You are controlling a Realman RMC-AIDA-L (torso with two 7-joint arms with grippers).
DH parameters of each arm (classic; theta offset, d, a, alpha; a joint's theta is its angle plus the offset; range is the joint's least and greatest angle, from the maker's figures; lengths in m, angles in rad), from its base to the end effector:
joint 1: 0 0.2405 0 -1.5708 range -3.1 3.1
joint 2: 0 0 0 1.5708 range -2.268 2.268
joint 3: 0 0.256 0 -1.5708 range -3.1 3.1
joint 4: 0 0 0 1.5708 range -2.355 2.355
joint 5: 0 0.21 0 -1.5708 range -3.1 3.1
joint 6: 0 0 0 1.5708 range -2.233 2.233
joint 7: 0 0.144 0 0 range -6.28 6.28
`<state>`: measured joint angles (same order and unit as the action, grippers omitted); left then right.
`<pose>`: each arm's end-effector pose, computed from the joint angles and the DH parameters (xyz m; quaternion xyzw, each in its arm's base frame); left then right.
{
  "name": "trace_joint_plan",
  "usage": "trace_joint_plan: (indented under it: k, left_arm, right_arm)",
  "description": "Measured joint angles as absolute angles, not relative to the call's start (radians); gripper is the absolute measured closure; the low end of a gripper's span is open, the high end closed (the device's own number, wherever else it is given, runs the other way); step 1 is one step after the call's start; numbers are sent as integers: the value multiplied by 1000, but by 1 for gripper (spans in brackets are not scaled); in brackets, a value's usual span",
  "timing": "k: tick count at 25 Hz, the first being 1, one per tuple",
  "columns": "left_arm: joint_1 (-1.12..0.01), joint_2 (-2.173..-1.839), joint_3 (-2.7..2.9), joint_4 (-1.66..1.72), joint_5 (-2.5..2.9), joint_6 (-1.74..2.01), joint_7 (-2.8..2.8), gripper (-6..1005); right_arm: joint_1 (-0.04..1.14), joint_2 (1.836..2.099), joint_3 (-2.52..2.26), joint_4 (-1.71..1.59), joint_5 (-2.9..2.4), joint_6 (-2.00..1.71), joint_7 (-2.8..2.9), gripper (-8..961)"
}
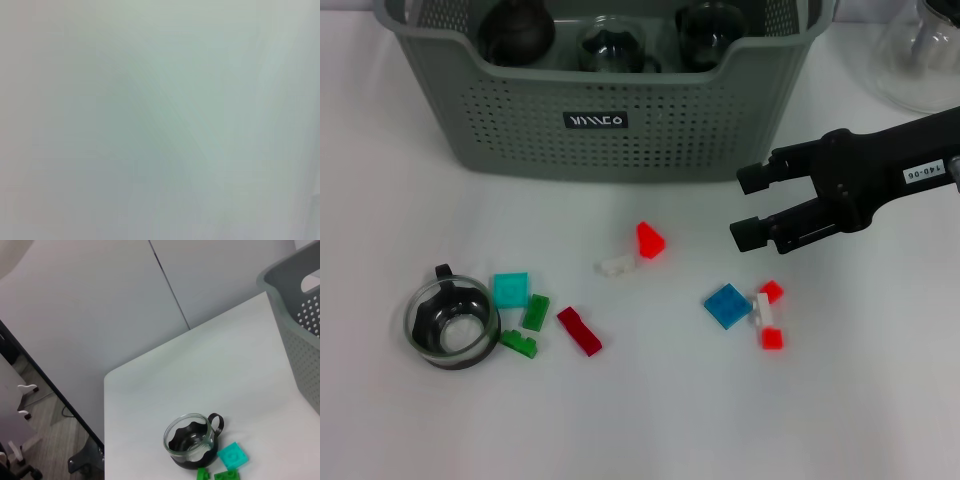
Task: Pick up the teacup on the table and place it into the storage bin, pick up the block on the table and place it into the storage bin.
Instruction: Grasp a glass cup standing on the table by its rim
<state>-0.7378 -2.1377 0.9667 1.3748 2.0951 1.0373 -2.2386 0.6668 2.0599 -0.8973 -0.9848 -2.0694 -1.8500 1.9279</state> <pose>-0.0690 0.4407 0.0935 -0.8696 -0.2079 -0.2787 0.3505 0.1725 0.3370 0.0241 0.9627 -0.2278 -0.1368 0.0516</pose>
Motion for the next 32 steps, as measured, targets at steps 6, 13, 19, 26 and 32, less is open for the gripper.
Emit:
trace_joint_plan:
  k: [6,13,19,26,32]
  left_arm:
    - [-602,-2132,894,1407,1728,1376,-1960,132]
    - [-549,-2080,821,1391,1727,1676,-1927,135]
    - [-513,-2059,711,1389,1846,1839,-1928,137]
    - [-467,-2058,658,1403,1945,1980,-1929,138]
    - [-465,-2059,660,1408,2230,1994,-1970,138]
  right_arm:
    - [663,2057,-886,-978,-2069,-1849,1916,7]
    - [660,2056,-879,-976,-2069,-1847,1914,8]
    - [660,2058,-879,-976,-2069,-1843,1916,8]
    - [660,2058,-868,-976,-2069,-1844,1917,8]
    - [667,2059,-868,-976,-2069,-1842,1915,8]
